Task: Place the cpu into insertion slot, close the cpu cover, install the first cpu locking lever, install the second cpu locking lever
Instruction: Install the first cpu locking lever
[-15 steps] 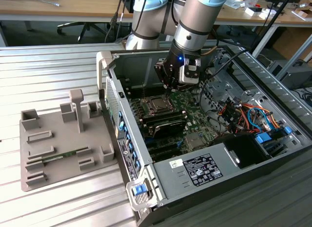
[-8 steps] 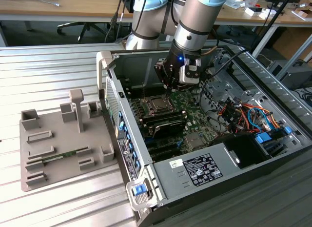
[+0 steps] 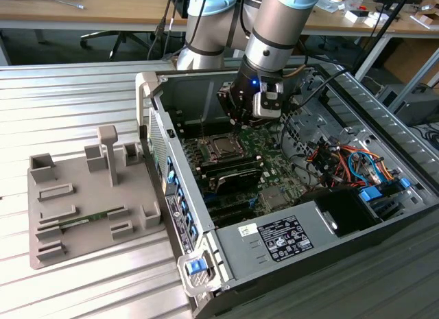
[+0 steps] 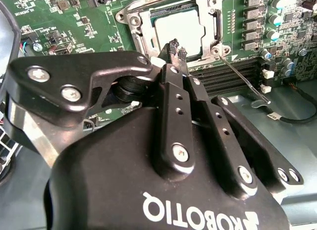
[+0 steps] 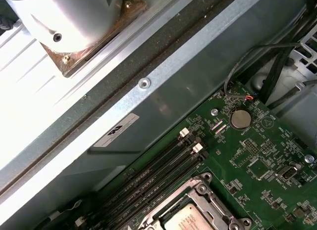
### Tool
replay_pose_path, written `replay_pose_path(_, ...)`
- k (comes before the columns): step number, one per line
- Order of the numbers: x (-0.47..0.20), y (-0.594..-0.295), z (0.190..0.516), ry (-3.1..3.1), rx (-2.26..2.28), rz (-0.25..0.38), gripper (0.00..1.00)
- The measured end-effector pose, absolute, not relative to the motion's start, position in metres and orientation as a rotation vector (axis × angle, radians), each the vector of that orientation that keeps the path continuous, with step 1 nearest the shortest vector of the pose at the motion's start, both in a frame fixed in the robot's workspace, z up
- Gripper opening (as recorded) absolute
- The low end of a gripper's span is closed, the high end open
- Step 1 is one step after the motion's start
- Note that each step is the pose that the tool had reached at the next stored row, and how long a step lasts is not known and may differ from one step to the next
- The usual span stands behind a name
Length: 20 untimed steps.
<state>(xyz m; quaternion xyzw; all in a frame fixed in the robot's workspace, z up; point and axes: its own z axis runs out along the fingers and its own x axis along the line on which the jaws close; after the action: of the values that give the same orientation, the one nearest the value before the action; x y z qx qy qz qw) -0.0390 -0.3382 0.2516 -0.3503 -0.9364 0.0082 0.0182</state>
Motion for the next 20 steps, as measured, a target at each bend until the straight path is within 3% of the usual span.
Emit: replay_pose_path(20, -0.039, -0.3382, 0.2517, -2.932, -1.023, 0.027, 0.1)
